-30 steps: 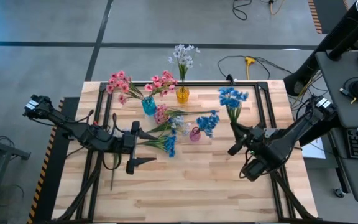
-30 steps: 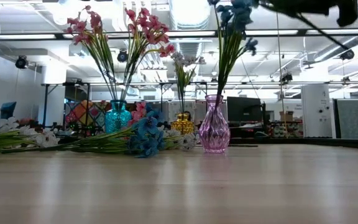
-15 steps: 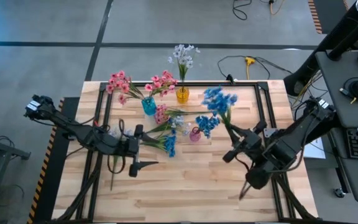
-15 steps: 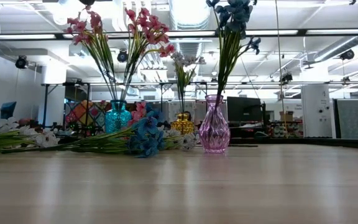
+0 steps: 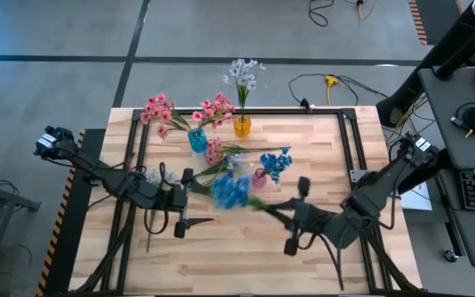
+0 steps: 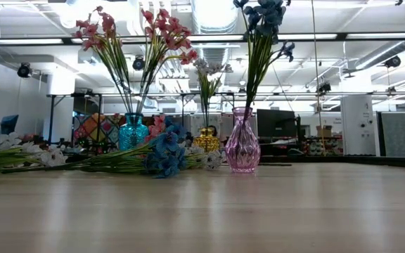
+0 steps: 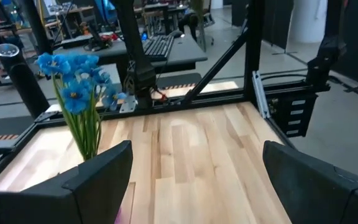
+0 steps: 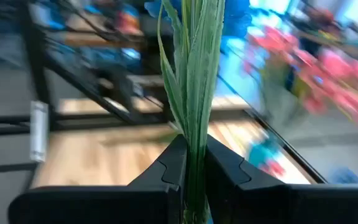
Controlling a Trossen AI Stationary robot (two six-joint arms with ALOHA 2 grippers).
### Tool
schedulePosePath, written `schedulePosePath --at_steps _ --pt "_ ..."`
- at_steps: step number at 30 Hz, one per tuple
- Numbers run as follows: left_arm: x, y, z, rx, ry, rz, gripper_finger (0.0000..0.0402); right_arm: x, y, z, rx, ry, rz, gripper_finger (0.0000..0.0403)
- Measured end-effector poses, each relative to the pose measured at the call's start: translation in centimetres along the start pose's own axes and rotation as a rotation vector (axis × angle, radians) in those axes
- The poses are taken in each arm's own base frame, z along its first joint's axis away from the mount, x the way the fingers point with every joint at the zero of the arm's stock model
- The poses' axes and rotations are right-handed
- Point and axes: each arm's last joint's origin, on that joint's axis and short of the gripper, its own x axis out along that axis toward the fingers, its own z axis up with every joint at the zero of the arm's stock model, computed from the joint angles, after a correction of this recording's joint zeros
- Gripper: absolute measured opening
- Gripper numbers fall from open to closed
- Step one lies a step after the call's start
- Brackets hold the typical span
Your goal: Sort flowers into vase by color
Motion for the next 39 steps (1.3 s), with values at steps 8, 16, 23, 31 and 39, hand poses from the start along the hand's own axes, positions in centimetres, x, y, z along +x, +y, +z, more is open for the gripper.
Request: schedulePosePath --at_steps 8,16,23,31,39 --pt "-0.1 -0.9 0.5 0.018 -0.063 -0.033 0.0340 2.8 0.0 -0.2 -0.094 -0.307 0.214 0.0033" --pt "1.2 -1.7 0.3 0.059 -0.117 -0.033 0.0319 5.4 -0.8 -5.2 -0.068 -0.607 0.307 0.0033" --pt "3.3 -2.6 -0.3 0.105 -0.185 -0.015 0.0309 7.3 0.0 -8.4 -0.073 -0.720 0.261 0.0033" --pt "5.3 -2.7 -1.2 0.091 -0.244 0.022 0.0308 9.3 1.9 -8.1 -0.117 -0.727 0.245 0.0033" --pt "7.2 -3.4 -2.8 0.066 -0.271 0.030 0.0308 10.2 2.7 -7.1 -0.175 -0.740 0.220 0.0033"
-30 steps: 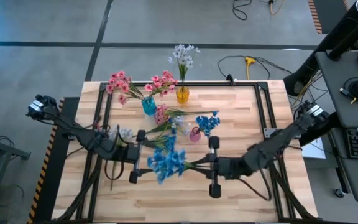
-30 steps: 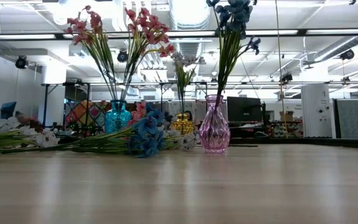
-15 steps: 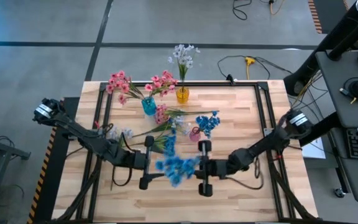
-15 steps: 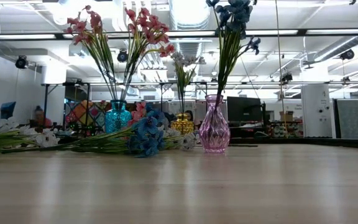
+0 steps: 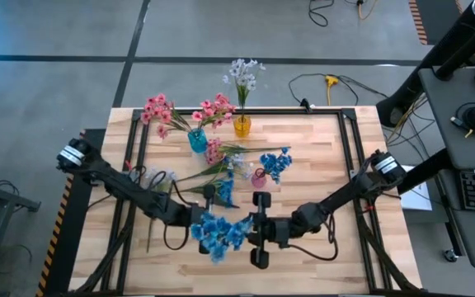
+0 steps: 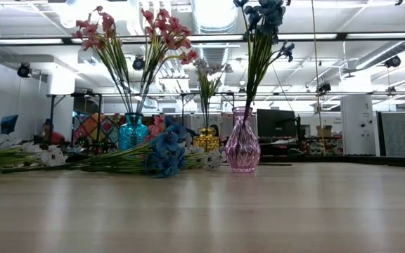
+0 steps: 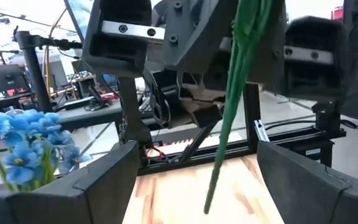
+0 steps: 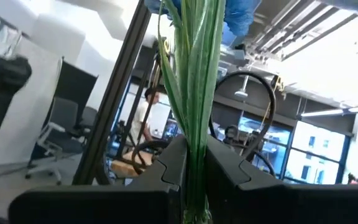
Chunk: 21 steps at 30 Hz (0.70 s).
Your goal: Sort flowers into vase by color
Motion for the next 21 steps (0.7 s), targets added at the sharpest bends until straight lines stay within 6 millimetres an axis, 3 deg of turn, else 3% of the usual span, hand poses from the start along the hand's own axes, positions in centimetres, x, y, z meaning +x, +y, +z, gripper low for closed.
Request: schedulePosePath --at_steps 11,21 --pt "0.8 -0.2 -1.0 -0.061 -0.052 -0.039 0.0278 0.4 -0.4 -0.1 -0.035 0.011 -0.010 0.0033" --pt "1.0 -0.1 -1.4 -0.054 -0.039 -0.033 0.0166 0.5 -0.7 -0.3 -0.044 0.018 -0.020 0.0033"
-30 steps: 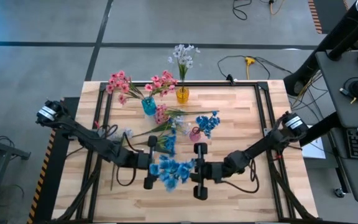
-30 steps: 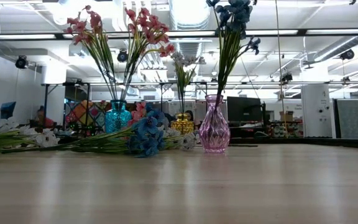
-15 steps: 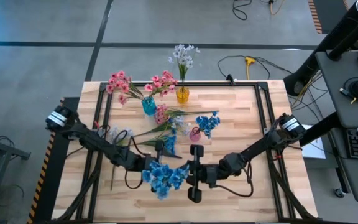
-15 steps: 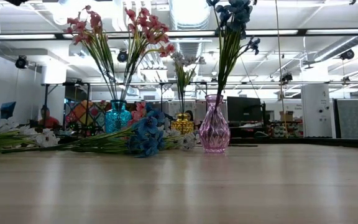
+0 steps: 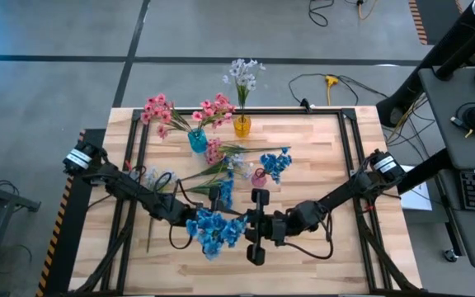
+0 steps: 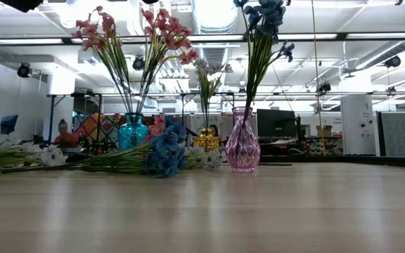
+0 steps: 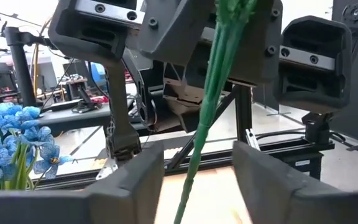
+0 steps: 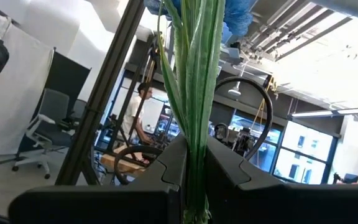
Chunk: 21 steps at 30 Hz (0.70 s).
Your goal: Sort flowers into vase by color
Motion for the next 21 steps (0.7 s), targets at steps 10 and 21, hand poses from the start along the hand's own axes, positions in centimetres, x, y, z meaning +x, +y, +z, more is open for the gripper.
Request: schedulePosePath --at_steps 10,21 --pt "0.00 -0.01 -0.15 0.020 0.016 -0.002 0.0015 0.00 0.04 -0.07 -0.005 0.007 0.004 0.0033" --pt "-0.01 -0.02 -0.36 0.029 0.037 -0.004 0.0002 -0.02 -0.06 -0.29 0.008 0.061 -0.056 0.0033"
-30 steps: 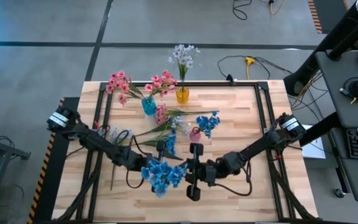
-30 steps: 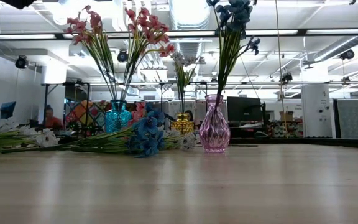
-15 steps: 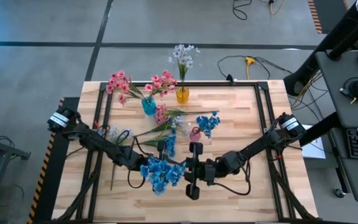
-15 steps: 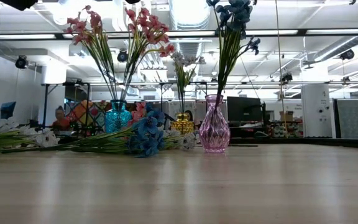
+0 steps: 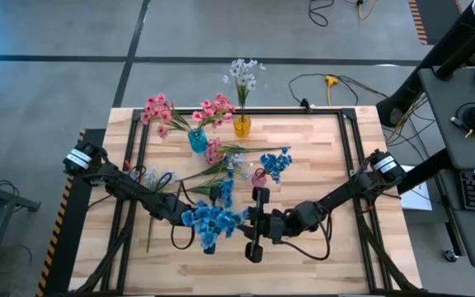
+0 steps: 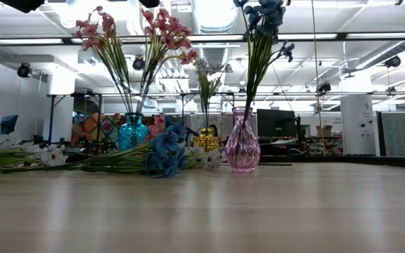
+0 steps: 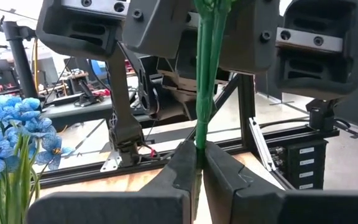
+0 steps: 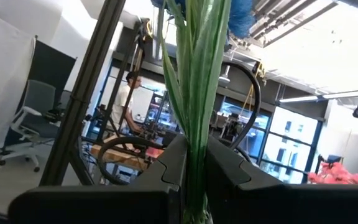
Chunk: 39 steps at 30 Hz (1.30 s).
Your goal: Sort flowers into vase by color
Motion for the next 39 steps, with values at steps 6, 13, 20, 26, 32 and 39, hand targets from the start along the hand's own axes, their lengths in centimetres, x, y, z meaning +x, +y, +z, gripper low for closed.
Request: schedulePosePath --at_steps 6,13,20,26,32,39 --pt "0.0 0.0 -0.1 0.004 0.011 -0.002 0.0002 -0.2 0.4 0.2 -0.013 0.020 -0.012 0.0034" --pt "0.0 0.0 -0.3 0.011 0.028 0.000 0.0001 -0.6 0.8 0.6 -0.016 0.089 -0.043 0.0057" --pt "0.0 0.0 -0.3 0.013 0.035 0.002 0.0001 -0.7 0.5 1.4 0.036 0.165 -0.019 0.0138" --pt "-0.1 0.1 -0.8 0.037 0.096 0.068 0.0000 -1.0 -0.4 2.4 0.059 0.268 -0.039 0.0188" --pt "-0.2 0.3 -1.5 0.069 0.170 0.160 0.0000 -1.6 -1.4 3.9 0.111 0.349 -0.022 0.0212" --pt "-0.2 0.3 -1.5 0.072 0.175 0.166 0.0000 -2.6 -2.4 4.9 0.137 0.460 -0.037 0.0231"
